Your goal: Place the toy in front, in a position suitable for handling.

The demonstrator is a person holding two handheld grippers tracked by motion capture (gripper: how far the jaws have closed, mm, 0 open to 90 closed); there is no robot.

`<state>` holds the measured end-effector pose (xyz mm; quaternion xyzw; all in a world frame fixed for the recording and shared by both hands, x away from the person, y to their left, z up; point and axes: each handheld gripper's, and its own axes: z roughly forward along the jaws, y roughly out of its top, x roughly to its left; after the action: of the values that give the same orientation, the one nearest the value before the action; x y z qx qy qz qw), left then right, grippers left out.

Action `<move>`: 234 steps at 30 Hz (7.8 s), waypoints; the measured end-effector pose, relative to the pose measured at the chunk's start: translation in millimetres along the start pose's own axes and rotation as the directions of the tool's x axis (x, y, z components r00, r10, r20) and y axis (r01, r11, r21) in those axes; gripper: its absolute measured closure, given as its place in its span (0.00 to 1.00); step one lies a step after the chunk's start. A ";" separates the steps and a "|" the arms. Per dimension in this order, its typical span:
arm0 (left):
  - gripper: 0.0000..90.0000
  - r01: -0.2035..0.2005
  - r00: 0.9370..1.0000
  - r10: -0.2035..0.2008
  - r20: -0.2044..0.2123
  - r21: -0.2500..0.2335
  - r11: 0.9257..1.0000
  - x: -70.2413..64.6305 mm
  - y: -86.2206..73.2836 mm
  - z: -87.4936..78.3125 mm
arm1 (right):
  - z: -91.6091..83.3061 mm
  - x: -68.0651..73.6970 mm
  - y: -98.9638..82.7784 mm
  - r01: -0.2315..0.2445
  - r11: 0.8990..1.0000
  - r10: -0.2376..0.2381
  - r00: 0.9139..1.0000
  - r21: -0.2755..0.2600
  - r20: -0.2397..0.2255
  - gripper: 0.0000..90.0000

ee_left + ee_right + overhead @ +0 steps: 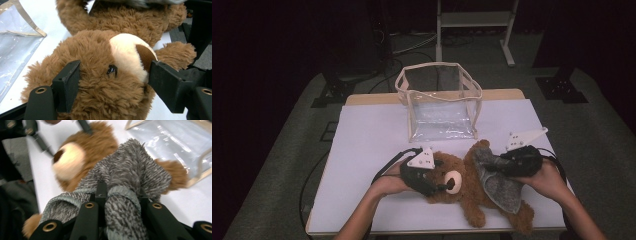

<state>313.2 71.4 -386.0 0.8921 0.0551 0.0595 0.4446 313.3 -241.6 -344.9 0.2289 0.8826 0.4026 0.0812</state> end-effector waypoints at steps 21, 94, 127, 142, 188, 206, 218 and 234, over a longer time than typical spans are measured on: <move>0.19 0.064 0.998 -0.064 -0.010 0.006 0.998 6.4 6.8 -5.5 | 14.6 42.7 -19.7 0.050 0.999 -0.050 0.997 -0.008 -0.052 0.80; 0.22 0.091 0.992 -0.088 -0.094 0.031 0.995 18.4 -16.6 -47.6 | 45.4 6.4 8.4 0.031 0.999 -0.033 0.997 -0.036 -0.074 0.81; 0.42 -0.016 0.991 0.018 -0.133 0.012 1.000 -9.2 -22.7 -42.9 | 44.1 39.9 102.8 0.238 0.970 -0.235 0.969 0.038 -0.076 0.79; 0.42 -0.017 0.992 0.018 -0.128 0.008 1.000 -8.8 -26.5 -43.1 | 68.1 22.4 58.0 0.144 0.981 -0.129 0.985 0.132 -0.116 0.80; 0.41 -0.019 0.993 0.018 -0.119 -0.009 1.000 -8.6 -29.8 -44.4 | -41.6 -21.5 34.4 -0.016 0.999 0.014 0.998 -0.042 -0.061 0.80; 0.41 -0.032 0.992 0.032 -0.123 -0.003 0.999 -9.3 -29.6 -44.7 | 76.7 28.5 105.0 0.200 0.973 -0.169 0.959 0.117 -0.229 0.80; 0.40 -0.030 0.994 0.027 -0.110 -0.025 0.999 -9.8 -30.0 -44.5 | 70.6 15.9 57.8 0.106 0.991 -0.087 0.975 0.086 -0.203 0.80; 0.47 0.022 0.991 -0.028 -0.132 -0.052 0.998 -5.4 -30.9 -42.8 | 40.1 20.0 59.2 0.094 0.996 -0.092 0.982 0.005 -0.168 0.80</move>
<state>299.8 122.7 -385.4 0.8738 0.0941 0.1145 0.4632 328.8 -171.4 -326.4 0.1532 0.8986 0.4104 0.0240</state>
